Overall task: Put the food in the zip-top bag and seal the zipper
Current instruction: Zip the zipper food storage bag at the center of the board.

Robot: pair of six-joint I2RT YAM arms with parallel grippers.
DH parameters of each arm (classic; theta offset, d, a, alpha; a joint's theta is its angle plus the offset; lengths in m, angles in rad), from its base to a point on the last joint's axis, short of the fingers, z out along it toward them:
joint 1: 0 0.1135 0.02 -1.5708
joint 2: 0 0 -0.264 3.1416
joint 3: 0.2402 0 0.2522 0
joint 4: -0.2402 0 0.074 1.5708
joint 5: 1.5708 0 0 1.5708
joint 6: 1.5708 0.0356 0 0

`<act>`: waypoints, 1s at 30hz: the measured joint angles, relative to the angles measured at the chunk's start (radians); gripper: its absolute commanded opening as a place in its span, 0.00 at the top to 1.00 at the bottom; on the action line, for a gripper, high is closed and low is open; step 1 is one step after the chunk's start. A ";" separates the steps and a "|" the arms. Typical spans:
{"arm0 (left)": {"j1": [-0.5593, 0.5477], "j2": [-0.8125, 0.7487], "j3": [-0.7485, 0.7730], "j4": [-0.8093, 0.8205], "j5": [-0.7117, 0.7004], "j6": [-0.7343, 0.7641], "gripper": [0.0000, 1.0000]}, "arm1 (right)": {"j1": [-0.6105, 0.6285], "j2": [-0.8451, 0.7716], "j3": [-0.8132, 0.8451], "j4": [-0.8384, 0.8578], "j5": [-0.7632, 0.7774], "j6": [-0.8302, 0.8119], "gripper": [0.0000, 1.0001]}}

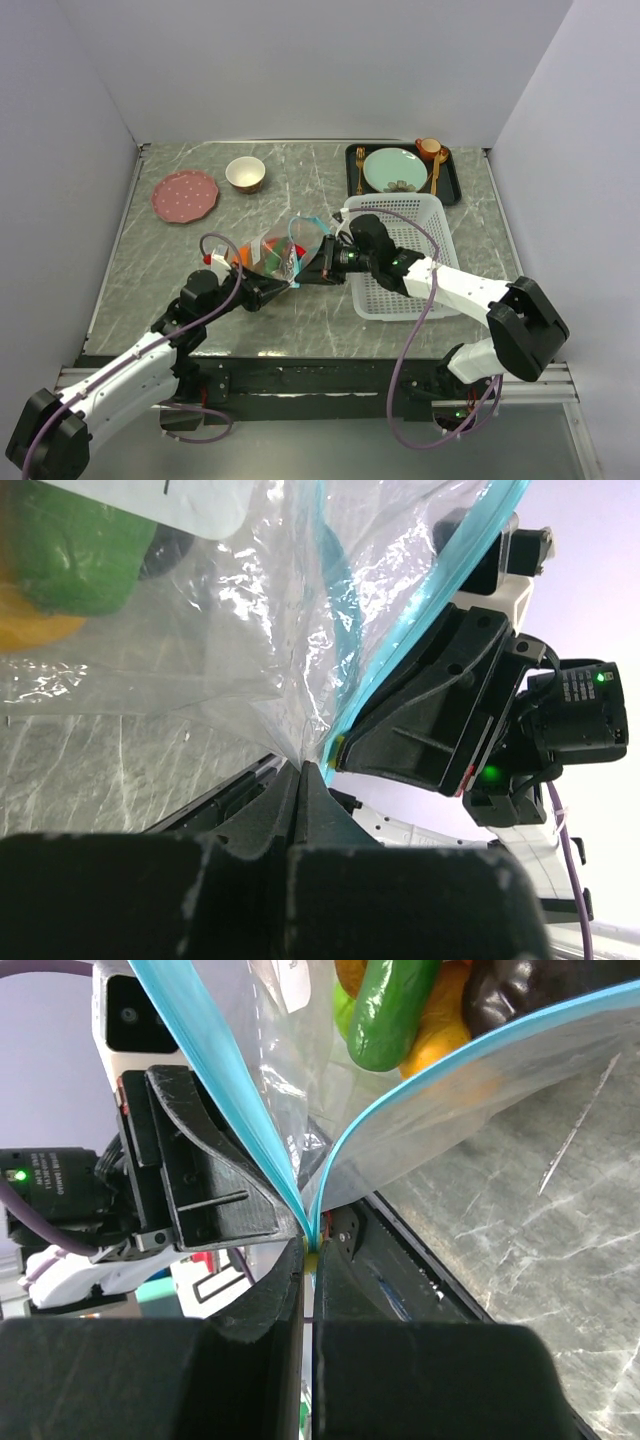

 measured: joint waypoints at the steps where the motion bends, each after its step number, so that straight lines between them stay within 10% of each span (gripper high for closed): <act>1: 0.000 -0.002 -0.001 0.001 0.002 0.000 0.99 | -0.003 0.000 0.000 0.002 -0.007 0.000 0.99; 14: 0.000 0.036 -0.042 0.090 0.021 -0.021 0.71 | -0.034 -0.005 -0.033 0.065 0.039 0.061 0.99; 20: 0.001 0.035 -0.050 0.161 0.020 -0.043 0.36 | -0.027 -0.011 -0.069 0.082 0.061 0.092 0.99; 30: 0.002 0.050 -0.084 0.241 0.012 -0.073 0.38 | -0.016 -0.020 -0.080 0.114 0.071 0.125 0.99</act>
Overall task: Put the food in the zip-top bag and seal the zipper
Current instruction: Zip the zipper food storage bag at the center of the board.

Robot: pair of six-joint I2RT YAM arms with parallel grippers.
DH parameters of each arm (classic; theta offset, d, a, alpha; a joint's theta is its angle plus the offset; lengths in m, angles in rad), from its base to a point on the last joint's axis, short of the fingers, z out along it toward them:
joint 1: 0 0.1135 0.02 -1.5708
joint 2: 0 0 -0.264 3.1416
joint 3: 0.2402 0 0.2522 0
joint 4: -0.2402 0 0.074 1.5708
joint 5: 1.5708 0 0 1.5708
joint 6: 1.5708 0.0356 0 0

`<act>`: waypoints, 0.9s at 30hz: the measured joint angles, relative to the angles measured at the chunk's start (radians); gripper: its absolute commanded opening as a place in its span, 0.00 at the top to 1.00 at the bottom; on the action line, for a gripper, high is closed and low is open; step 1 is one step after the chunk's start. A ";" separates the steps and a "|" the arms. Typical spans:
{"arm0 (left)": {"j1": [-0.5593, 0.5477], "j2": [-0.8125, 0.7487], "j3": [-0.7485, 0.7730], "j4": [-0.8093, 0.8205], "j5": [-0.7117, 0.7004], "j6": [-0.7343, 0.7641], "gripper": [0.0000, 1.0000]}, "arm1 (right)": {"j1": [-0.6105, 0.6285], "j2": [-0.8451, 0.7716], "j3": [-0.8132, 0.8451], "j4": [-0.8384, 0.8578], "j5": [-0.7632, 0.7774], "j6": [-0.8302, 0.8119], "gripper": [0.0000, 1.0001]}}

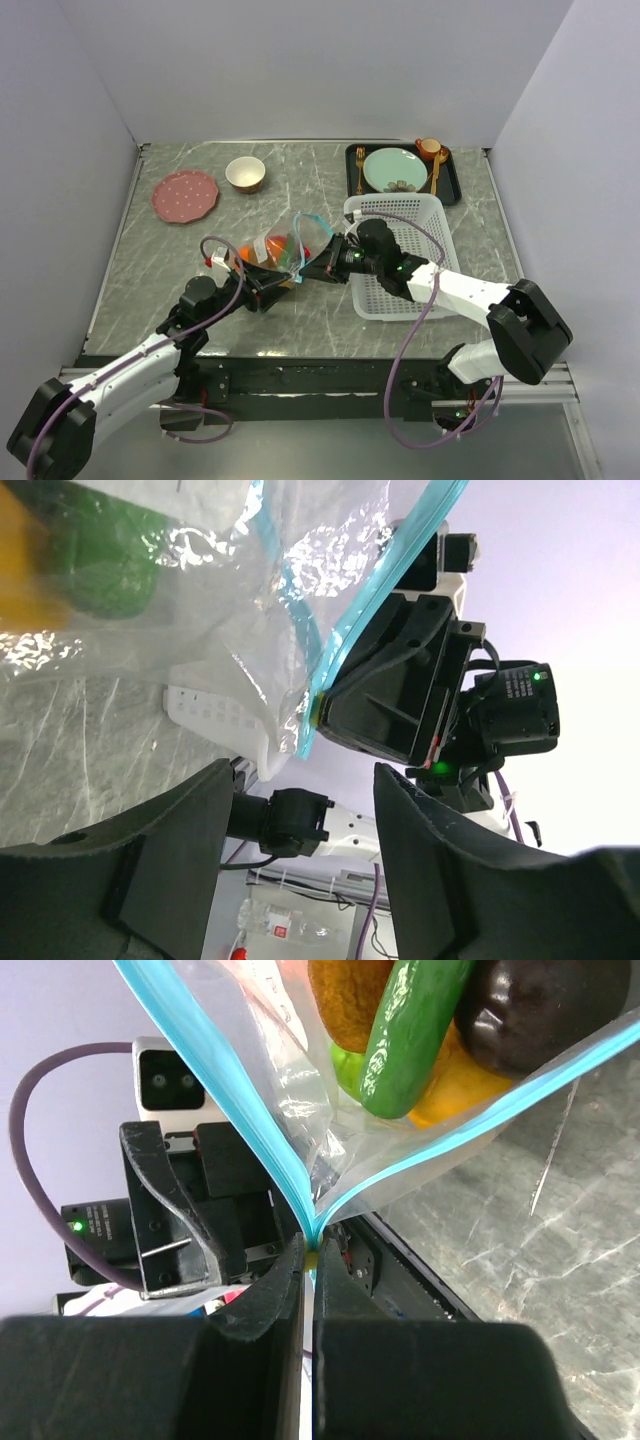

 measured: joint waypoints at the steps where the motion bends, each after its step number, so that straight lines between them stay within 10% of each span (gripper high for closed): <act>1: 0.000 0.008 0.000 0.010 -0.001 -0.002 0.38 | 0.002 -0.001 -0.003 0.006 0.000 0.003 0.99; 27: 0.000 0.158 0.014 0.129 -0.019 -0.020 0.78 | 0.039 0.016 -0.010 0.037 -0.008 0.028 0.98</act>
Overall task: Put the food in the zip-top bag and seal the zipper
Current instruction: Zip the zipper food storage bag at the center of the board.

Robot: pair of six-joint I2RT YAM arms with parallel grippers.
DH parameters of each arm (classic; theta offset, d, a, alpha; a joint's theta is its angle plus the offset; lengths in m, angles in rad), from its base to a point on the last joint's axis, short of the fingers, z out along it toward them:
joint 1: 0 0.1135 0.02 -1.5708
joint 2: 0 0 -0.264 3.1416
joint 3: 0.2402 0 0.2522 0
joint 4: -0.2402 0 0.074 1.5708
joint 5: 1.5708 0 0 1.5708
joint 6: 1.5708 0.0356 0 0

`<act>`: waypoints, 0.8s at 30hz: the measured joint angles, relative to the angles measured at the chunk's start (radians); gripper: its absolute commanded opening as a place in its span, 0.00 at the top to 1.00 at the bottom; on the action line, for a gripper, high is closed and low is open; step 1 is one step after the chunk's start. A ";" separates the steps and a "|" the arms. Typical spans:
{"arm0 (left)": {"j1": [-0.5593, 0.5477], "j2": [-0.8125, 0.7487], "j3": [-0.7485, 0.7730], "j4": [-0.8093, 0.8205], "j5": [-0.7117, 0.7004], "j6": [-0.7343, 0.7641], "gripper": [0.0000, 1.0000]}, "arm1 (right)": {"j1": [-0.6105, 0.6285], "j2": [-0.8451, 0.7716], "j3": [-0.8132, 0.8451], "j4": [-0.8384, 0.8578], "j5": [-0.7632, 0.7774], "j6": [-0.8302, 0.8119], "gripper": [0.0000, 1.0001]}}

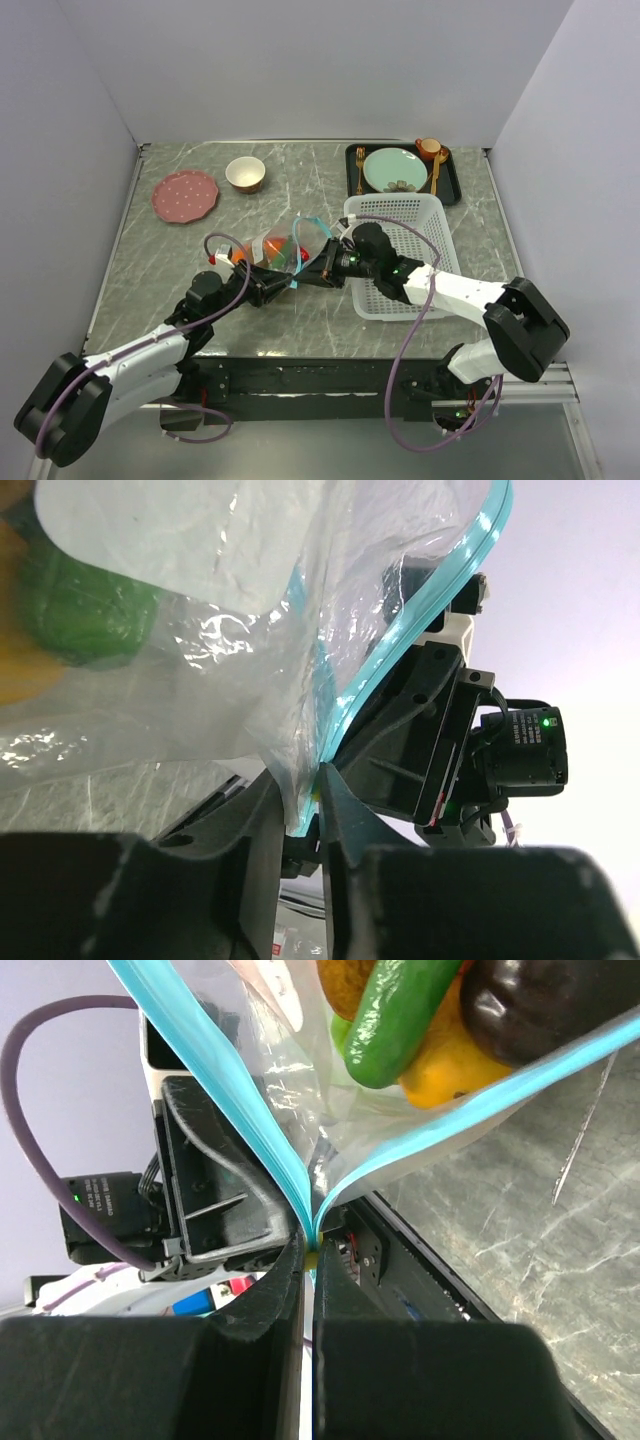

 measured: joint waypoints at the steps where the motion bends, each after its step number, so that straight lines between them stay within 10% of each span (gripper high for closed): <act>1: 0.000 0.004 0.001 0.001 0.000 0.002 0.83 | 0.000 0.001 0.000 -0.002 0.000 -0.001 0.98; 5: 0.001 0.015 0.006 -0.003 0.001 0.005 0.99 | 0.001 0.006 0.000 -0.007 0.001 -0.003 0.98; 24: 0.008 -0.025 0.011 -0.080 0.003 0.031 0.99 | 0.002 0.040 0.042 -0.057 0.001 -0.019 0.98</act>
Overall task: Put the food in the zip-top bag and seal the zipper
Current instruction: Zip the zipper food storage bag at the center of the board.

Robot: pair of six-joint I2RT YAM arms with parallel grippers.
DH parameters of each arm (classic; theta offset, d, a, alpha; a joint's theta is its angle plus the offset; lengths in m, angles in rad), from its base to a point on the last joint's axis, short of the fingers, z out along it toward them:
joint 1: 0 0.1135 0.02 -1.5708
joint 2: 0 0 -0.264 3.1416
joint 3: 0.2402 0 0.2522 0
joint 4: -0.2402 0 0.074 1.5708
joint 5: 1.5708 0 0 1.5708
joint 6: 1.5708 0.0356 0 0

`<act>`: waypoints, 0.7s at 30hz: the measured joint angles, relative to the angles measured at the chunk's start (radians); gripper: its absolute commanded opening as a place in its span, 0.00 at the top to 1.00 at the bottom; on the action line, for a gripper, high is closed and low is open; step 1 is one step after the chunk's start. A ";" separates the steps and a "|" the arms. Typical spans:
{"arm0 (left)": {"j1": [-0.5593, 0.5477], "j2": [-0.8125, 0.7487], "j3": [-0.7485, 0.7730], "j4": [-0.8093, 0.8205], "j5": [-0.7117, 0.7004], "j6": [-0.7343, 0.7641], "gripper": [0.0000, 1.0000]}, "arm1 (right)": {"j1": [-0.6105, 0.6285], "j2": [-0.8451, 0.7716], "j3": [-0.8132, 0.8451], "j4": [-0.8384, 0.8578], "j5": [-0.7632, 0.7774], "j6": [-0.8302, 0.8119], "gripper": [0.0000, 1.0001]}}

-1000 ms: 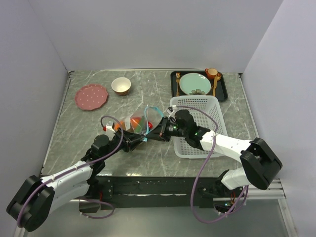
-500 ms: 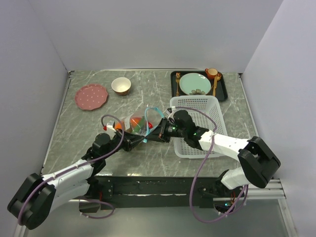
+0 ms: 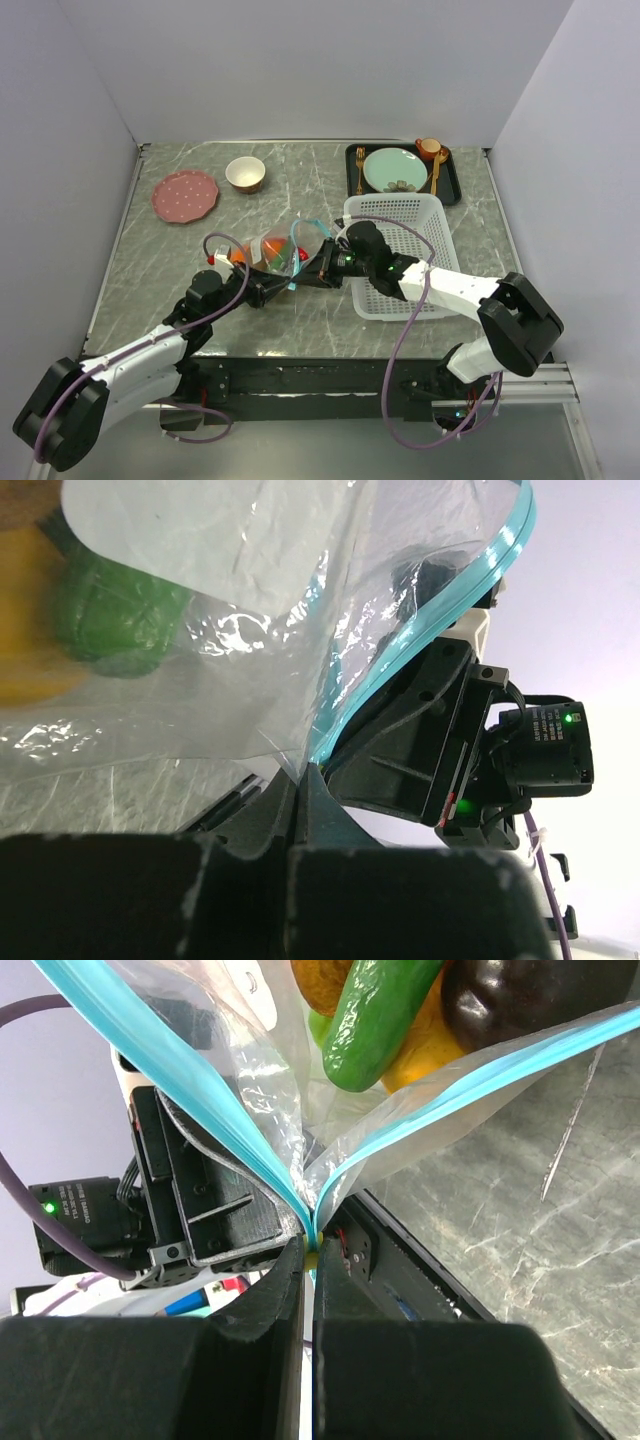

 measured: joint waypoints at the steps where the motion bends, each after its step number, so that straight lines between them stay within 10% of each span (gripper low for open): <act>1: 0.000 0.000 0.000 -0.002 0.001 0.000 0.99 | 0.000 0.000 0.000 -0.002 0.000 0.000 0.97; 21: 0.005 0.025 0.001 0.019 0.036 0.010 0.99 | -0.006 -0.011 -0.002 -0.012 0.019 0.000 0.98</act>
